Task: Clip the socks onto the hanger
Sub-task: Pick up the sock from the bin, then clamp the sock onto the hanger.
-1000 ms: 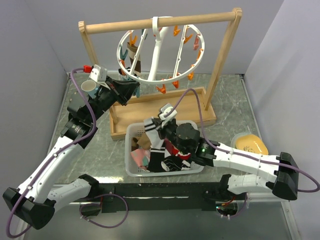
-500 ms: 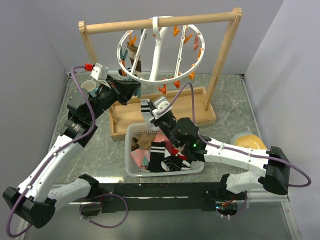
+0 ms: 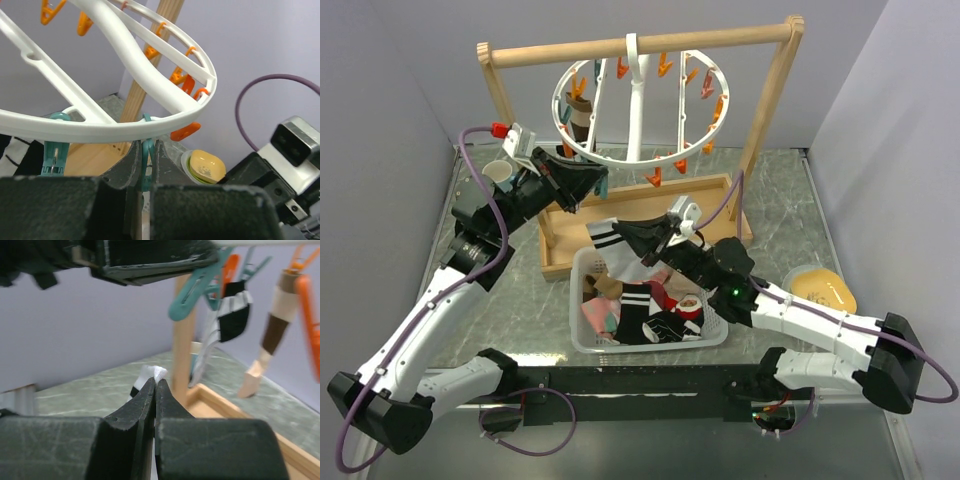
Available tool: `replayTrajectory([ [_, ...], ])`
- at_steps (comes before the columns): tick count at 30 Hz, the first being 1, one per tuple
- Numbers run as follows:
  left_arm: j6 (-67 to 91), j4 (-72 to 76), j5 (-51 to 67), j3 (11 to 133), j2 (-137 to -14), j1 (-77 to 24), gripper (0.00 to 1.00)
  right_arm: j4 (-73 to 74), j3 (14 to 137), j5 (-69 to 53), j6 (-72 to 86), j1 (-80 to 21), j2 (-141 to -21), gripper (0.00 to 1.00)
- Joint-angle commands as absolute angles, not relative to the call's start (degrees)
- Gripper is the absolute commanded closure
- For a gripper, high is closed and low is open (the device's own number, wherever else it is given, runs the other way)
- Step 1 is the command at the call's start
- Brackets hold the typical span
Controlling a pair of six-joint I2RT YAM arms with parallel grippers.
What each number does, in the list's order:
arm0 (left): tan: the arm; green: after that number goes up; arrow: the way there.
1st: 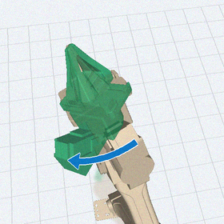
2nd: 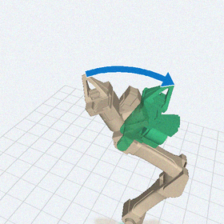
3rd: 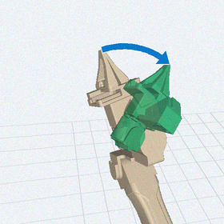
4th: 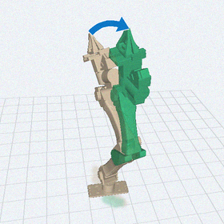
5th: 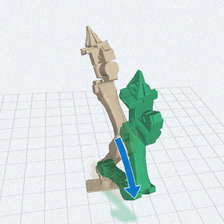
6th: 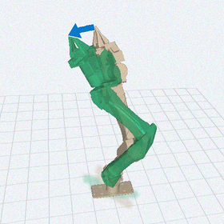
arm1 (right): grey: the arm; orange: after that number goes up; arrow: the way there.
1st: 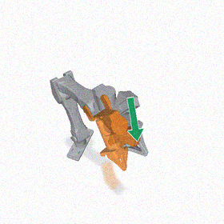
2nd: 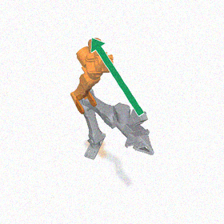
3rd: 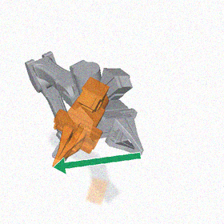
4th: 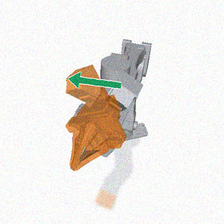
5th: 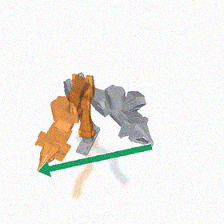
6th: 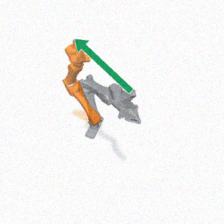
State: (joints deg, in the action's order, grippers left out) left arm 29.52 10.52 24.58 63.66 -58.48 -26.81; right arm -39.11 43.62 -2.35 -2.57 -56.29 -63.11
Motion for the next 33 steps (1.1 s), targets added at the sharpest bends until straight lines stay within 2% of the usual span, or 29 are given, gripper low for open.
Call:
replayTrajectory([
  [1,33.8,12.3,36.9,65.0,-59.3,-26.9,0.99,-49.3,43.4,-15.9,7.4,-52.6,-64.9,1.0],
  [9,40.4,16.4,44.6,65.7,-62.0,-24.9,0.99,-66.9,40.6,-24.0,23.5,-45.2,-69.5,1.0],
  [16,42.0,19.1,47.5,65.3,-62.1,-24.7,0.99,-79.0,39.7,-25.5,34.2,-41.5,-74.7,1.0],
  [33,38.9,17.8,46.9,63.9,-60.7,-24.5,0.99,-93.9,41.0,-24.9,46.9,-38.5,-80.8,1.0],
])
